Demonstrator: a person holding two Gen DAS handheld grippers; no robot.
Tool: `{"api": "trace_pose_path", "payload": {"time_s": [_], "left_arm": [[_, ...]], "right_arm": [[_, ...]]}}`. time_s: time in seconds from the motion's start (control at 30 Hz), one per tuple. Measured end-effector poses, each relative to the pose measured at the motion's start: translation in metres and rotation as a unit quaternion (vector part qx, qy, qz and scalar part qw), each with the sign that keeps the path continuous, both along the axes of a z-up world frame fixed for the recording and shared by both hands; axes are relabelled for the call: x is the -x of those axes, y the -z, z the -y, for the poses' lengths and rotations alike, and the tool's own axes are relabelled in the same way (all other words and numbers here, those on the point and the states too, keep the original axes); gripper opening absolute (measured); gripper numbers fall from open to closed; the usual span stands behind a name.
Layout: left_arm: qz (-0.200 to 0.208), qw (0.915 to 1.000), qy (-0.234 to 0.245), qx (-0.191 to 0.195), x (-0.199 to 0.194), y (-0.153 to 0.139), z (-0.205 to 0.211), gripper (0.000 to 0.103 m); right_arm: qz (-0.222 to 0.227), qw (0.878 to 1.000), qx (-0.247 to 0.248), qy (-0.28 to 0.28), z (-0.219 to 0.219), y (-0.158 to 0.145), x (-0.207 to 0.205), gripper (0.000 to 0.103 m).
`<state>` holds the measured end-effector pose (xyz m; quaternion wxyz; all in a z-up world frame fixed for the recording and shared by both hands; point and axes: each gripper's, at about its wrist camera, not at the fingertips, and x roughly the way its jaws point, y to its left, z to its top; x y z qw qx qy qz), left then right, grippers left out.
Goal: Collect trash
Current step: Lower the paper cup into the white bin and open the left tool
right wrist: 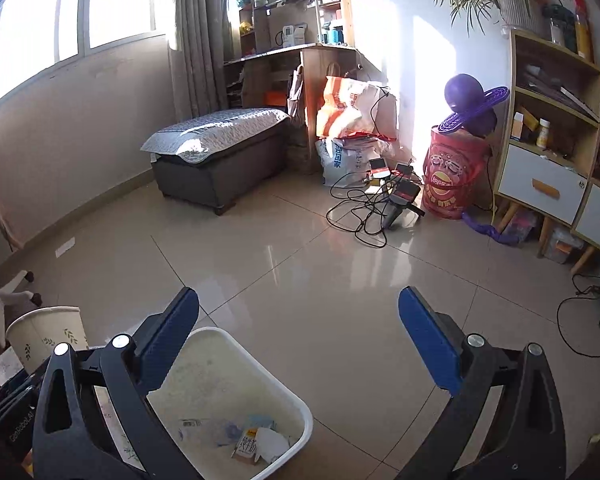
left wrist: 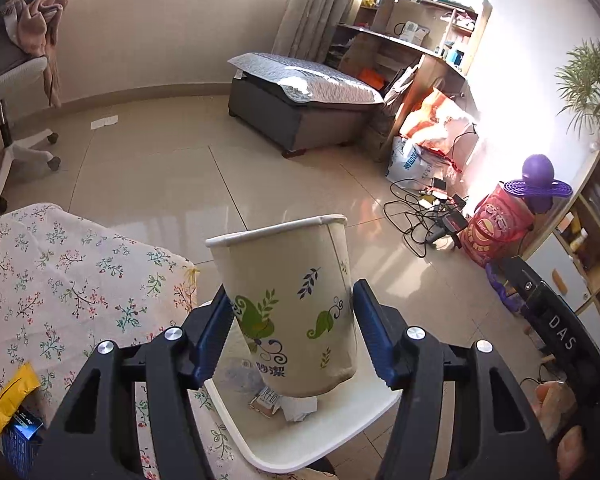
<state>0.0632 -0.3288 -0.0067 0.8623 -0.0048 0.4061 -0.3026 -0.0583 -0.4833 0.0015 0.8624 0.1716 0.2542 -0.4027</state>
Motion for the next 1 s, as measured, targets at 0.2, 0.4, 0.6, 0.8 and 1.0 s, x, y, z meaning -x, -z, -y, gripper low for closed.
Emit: {"api": "trace_pose_path", "payload": {"time_s": [0.2, 0.4, 0.6, 0.8, 1.0], "left_arm": [[-0.053, 0.9986, 0.005, -0.002, -0.005, 0.018, 0.002, 0.074], [-0.054, 0.9984, -0.014, -0.011, -0.006, 0.015, -0.012, 0.085], [0.010, 0.9952, -0.070, -0.067, -0.003, 0.003, -0.038, 0.088], [0.033, 0.9880, -0.120, -0.092, -0.003, 0.000, -0.081, 0.091], [0.032, 0.9786, -0.174, -0.106, -0.009, 0.001, -0.135, 0.091]], "right_arm": [[-0.006, 1.000, -0.006, 0.010, 0.007, 0.004, 0.000, 0.096], [-0.013, 1.000, 0.009, -0.013, -0.007, 0.004, -0.007, 0.096], [-0.025, 0.998, 0.017, -0.053, -0.033, 0.004, -0.022, 0.096], [-0.038, 0.992, 0.027, -0.113, -0.075, 0.006, -0.044, 0.096], [-0.046, 0.983, 0.041, -0.174, -0.125, 0.007, -0.066, 0.096]]}}
